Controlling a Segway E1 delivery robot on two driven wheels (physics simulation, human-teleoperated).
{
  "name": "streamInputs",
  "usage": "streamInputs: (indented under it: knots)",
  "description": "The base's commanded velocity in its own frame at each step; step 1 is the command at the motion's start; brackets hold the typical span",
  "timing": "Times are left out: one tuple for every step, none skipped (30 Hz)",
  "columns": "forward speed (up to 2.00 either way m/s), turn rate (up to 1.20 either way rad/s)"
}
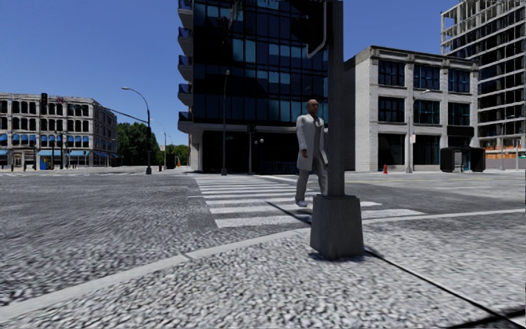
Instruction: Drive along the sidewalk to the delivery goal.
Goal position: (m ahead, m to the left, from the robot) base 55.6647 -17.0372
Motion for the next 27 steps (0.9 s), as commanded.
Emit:
streamInputs:
  knots:
    - [0.93, 0.4]
    - [0.93, 0.36]
    - [0.93, 0.36]
    - [0.93, 0.35]
    - [0.93, 0.35]
    - [0.93, 0.35]
    - [0.93, 0.34]
    - [0.93, 0.34]
    - [0.93, 0.34]
    - [0.93, 0.34]
    - [0.92, 0.0]
    - [0.92, 0.0]
    - [0.92, 0.0]
    - [0.92, 0.0]
    - [0.92, 0.0]
    - [0.92, 0.0]
    - [0.92, 0.0]
    - [0.92, 0.0]
    - [0.92, 0.0]
    - [0.92, 0.0]
    - [0.92, 0.0]
    - [0.92, 0.0]
    - [0.92, 0.0]
    - [0.92, 0.0]
    - [0.92, 0.0]
    - [0.92, 0.0]
    - [0.92, 0.0]
